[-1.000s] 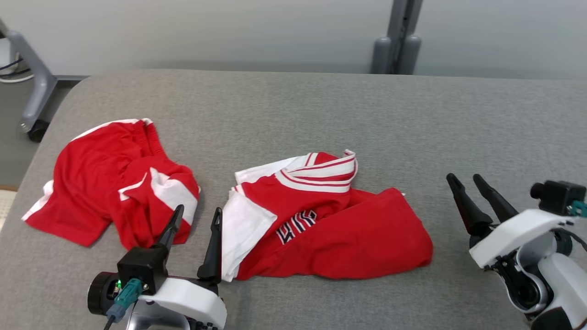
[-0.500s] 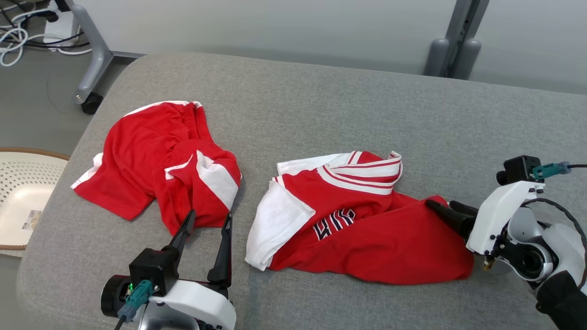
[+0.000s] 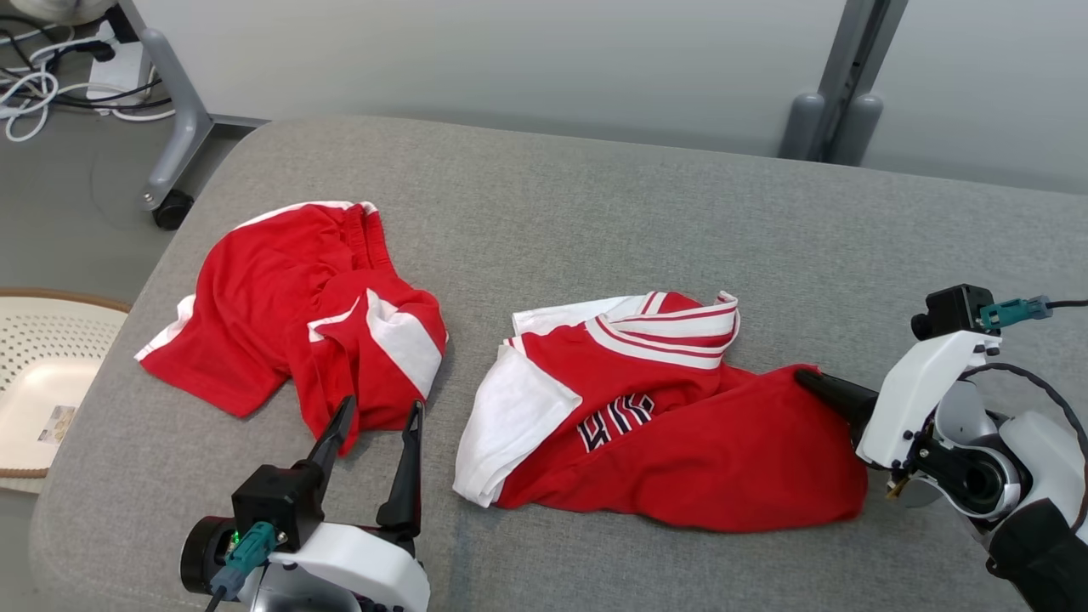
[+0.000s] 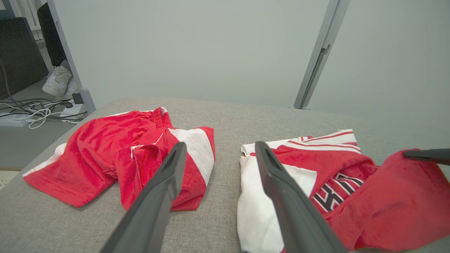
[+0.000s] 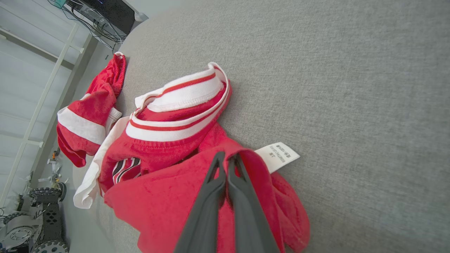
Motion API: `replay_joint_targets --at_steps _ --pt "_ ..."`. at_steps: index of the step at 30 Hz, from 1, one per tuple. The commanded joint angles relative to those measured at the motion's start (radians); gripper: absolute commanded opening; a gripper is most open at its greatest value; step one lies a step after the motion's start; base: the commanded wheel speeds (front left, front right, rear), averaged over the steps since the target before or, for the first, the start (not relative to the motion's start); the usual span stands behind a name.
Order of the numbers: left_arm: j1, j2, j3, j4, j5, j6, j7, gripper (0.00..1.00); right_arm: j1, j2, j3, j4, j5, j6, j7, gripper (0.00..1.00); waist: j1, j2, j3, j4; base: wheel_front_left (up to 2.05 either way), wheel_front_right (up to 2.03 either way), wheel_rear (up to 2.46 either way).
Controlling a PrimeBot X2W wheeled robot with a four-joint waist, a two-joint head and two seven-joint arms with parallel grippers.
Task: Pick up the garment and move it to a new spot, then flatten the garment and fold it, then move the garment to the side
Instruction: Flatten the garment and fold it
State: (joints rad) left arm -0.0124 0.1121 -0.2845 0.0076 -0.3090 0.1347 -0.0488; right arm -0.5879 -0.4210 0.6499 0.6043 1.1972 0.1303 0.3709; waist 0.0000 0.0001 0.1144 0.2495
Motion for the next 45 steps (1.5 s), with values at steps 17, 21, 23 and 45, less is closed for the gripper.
replay_joint_targets --at_steps 17,21,23,45 --pt "-0.019 0.021 -0.004 -0.001 -0.012 0.003 0.0 1.0 0.053 -0.189 -0.049 -0.23 0.009 0.001 -0.352 0.0 0.0 -0.0001 -0.031 -0.128 0.0 0.0 0.0" --pt "-0.018 0.022 -0.007 0.005 -0.016 0.006 0.003 1.0 0.127 -0.247 -0.041 -0.271 0.024 0.001 -0.401 0.0 0.0 -0.0001 -0.037 -0.153 0.0 0.0 0.0" --pt "-0.016 0.024 -0.007 0.01 -0.02 0.007 0.003 1.0 0.178 -0.267 -0.034 -0.289 0.031 0.001 -0.431 0.0 0.0 -0.0001 -0.041 -0.161 0.0 0.0 0.0" --pt "0.011 0.059 0.019 0.003 -0.034 0.034 0.017 1.0 0.489 -0.334 0.065 -0.287 -0.03 0.001 -0.474 1.0 0.0 -0.0001 -0.042 -0.231 0.0 0.0 0.0"
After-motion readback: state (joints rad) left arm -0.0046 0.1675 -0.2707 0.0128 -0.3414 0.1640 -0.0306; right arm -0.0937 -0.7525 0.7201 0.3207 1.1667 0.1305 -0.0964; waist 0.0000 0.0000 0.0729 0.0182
